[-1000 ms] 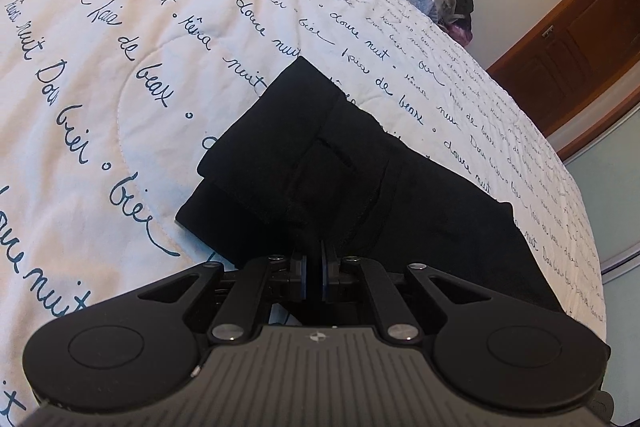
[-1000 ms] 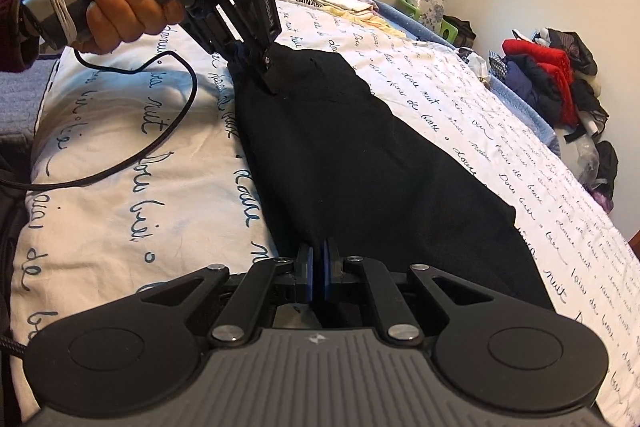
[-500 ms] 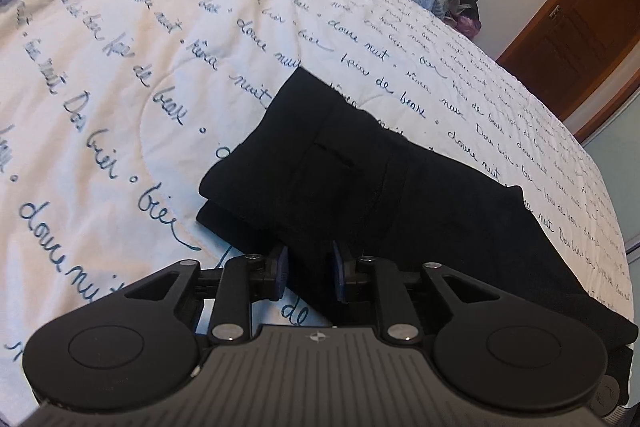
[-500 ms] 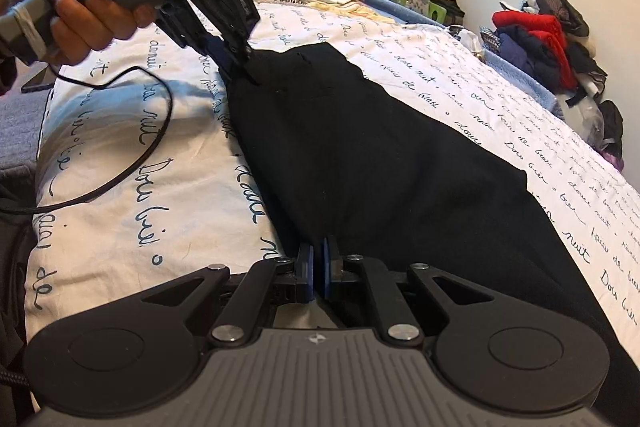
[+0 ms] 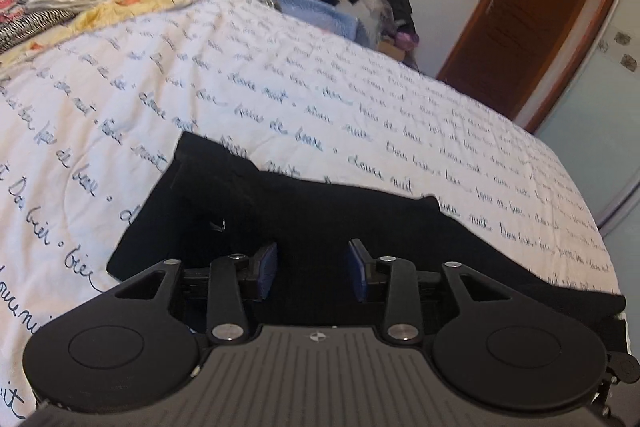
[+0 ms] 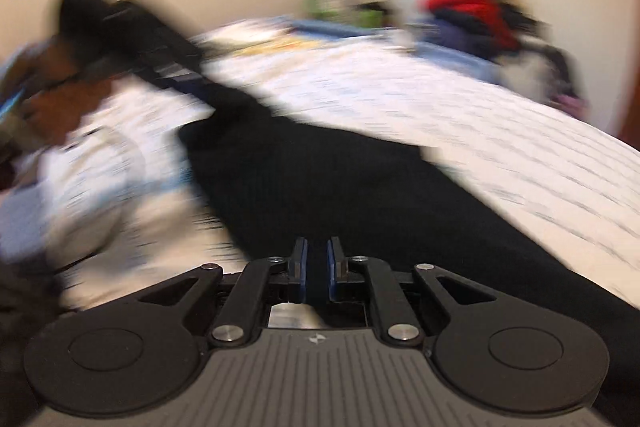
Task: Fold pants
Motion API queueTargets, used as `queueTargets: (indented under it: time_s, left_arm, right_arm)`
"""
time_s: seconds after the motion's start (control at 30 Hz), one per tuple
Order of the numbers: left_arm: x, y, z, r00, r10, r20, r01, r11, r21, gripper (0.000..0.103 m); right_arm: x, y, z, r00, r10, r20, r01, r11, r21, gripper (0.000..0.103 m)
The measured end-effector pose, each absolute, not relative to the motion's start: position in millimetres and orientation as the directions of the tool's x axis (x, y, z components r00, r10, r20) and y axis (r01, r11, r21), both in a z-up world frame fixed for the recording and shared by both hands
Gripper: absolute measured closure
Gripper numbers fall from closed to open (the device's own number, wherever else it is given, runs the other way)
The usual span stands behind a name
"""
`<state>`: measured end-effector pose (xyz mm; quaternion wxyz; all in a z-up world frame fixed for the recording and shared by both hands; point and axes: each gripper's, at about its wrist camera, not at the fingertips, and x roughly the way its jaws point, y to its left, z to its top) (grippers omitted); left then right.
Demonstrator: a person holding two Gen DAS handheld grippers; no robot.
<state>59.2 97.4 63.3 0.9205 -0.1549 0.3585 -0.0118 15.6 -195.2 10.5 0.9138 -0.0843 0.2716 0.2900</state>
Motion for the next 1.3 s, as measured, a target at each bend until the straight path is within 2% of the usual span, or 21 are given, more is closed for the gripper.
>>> queueTargets:
  time_s: [0.1, 0.17, 0.27, 0.33, 0.4, 0.43, 0.5, 0.63, 0.7, 0.77, 0.83, 0.97, 1.03, 1.13, 1.3]
  left_arm:
    - [59.3, 120.8, 57.4, 0.739, -0.064, -0.670, -0.200, 0.930, -0.309, 0.061]
    - [62.1, 147.8, 44.8, 0.702, -0.032, -0.711, -0.303, 0.891, -0.339, 0.061]
    - [55.5, 179.0, 33.6, 0.672, 0.050, -0.738, -0.440, 0.829, -0.345, 0.061]
    - [49.1, 186.0, 42.1, 0.689, 0.131, -0.713, -0.489, 0.810, -0.324, 0.061]
    - [45.3, 179.6, 56.5, 0.733, 0.152, -0.663, -0.476, 0.812, -0.339, 0.058]
    - [47.0, 169.0, 63.0, 0.752, 0.131, -0.646, -0.438, 0.832, -0.342, 0.055]
    - [59.6, 139.3, 70.5, 0.769, 0.014, -0.639, -0.297, 0.893, -0.338, 0.044]
    - [78.4, 53.3, 64.8, 0.705, -0.251, -0.663, 0.081, 0.958, -0.277, 0.042]
    - [80.0, 7.9, 57.6, 0.655, -0.346, -0.672, 0.267, 0.937, -0.223, 0.042]
    - [72.8, -34.0, 47.0, 0.620, -0.399, -0.676, 0.413, 0.898, -0.151, 0.042]
    - [60.8, -67.4, 35.3, 0.595, -0.435, -0.676, 0.527, 0.846, -0.081, 0.042]
    - [46.0, -106.4, 14.9, 0.542, -0.485, -0.686, 0.648, 0.761, -0.026, 0.040]
    - [47.2, -114.4, 4.1, 0.520, -0.487, -0.702, 0.664, 0.747, -0.026, 0.040]
    - [49.6, -118.4, -3.1, 0.513, -0.480, -0.711, 0.670, 0.742, -0.018, 0.041]
    - [58.5, -116.1, -11.4, 0.511, -0.461, -0.725, 0.643, 0.765, -0.033, 0.041]
  right_arm:
    - [36.0, -230.6, -4.0, 0.716, 0.418, -0.559, -0.427, 0.896, 0.122, 0.093]
    - [43.3, -239.0, -18.8, 0.682, 0.407, -0.608, -0.381, 0.907, 0.180, 0.093]
    - [29.4, -227.2, -22.9, 0.690, 0.378, -0.618, -0.411, 0.907, 0.096, 0.093]
    - [20.9, -226.9, -17.2, 0.715, 0.392, -0.579, -0.409, 0.906, 0.109, 0.093]
    - [20.1, -231.8, -17.0, 0.719, 0.415, -0.557, -0.396, 0.904, 0.163, 0.090]
    - [22.7, -232.8, -20.5, 0.702, 0.422, -0.574, -0.393, 0.901, 0.181, 0.087]
    - [23.0, -230.8, -29.0, 0.675, 0.417, -0.609, -0.401, 0.900, 0.171, 0.087]
    - [8.2, -266.8, -14.6, 0.751, 0.418, -0.511, -0.305, 0.906, 0.293, 0.081]
    - [-4.0, -303.8, -11.8, 0.823, 0.331, -0.462, -0.170, 0.919, 0.355, 0.060]
    - [-15.9, -346.7, -12.4, 0.868, 0.211, -0.449, -0.004, 0.909, 0.418, 0.044]
    - [-26.4, -387.0, -14.7, 0.886, 0.134, -0.443, 0.107, 0.871, 0.480, 0.043]
    - [-31.4, -449.2, -24.7, 0.894, 0.065, -0.443, 0.247, 0.755, 0.608, 0.038]
    - [-23.9, -470.6, -33.6, 0.896, 0.090, -0.435, 0.262, 0.685, 0.680, 0.033]
    - [-6.3, -488.3, -47.9, 0.886, 0.158, -0.435, 0.279, 0.568, 0.774, 0.033]
    - [20.0, -487.1, -38.0, 0.872, 0.207, -0.443, 0.264, 0.563, 0.783, 0.031]
